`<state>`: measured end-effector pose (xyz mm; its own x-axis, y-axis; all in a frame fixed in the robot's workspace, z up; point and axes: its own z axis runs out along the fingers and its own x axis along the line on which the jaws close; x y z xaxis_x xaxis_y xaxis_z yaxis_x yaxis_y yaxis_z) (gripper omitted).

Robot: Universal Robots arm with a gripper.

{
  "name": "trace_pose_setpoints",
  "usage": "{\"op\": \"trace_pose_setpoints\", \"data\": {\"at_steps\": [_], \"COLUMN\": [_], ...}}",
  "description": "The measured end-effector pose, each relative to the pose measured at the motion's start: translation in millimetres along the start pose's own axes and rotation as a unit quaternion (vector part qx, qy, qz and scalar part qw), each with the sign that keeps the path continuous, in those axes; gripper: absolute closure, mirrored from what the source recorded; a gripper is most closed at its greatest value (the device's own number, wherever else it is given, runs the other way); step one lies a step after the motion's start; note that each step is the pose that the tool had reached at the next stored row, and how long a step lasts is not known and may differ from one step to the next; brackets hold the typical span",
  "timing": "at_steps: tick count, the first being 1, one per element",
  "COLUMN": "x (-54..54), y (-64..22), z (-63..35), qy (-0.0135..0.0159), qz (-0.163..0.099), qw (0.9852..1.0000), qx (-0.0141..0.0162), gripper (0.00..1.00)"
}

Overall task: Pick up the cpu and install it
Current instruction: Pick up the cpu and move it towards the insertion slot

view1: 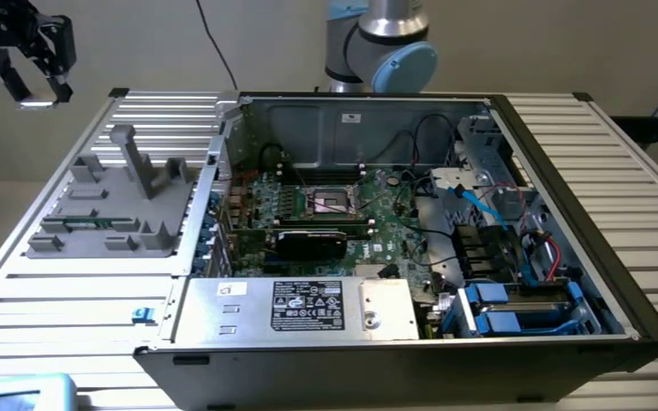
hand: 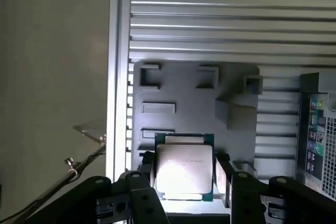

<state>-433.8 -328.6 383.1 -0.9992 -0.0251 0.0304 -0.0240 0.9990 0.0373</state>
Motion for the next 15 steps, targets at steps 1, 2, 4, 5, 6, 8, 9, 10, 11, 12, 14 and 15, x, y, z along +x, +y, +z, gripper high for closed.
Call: {"op": "trace_pose_setpoints", "data": {"at_steps": [1, 2, 4, 5, 6, 8, 9, 10, 11, 12, 14, 15], "x": [-3.0, -6.0, -11.8, -14.8, -18.0, -24.4, -27.9, -31.5, -35.8, -39.8, -48.4, -52.8], "y": [-0.2, -0.3, -0.6, -0.7, -0.8, -1.1, -1.2, -1.4, -1.6, -1.7, -2.1, -2.3], "z": [-2.3, -4.1, -6.7, -8.0, -9.2, -11.7, -12.6, -13.5, -14.4, -15.0, -15.9, -16.5], "qy": [0.0, 0.0001, 0.0001, 0.0001, 0.0001, 0.0001, 0.0001, 0.0001, 0.0002, 0.0002, 0.0001, 0.0002], "qz": [0.0, 0.0, 0.0, 0.0, 0.0, 0.0, 0.0, 0.0, 0.0, 0.0, 0.0, 0.0], "qw": [1.0, 1.0, 1.0, 1.0, 1.0, 1.0, 1.0, 1.0, 1.0, 1.0, 1.0, 1.0], "qx": [0.0, 0.0, 0.0001, 0.0, 0.0, 0.0, 0.0, 0.0, 0.0, 0.0, 0.0, 0.0], "gripper": [0.45, 0.45, 0.45, 0.45, 0.45, 0.45, 0.45, 0.45, 0.45, 0.45, 0.45, 0.45]}}
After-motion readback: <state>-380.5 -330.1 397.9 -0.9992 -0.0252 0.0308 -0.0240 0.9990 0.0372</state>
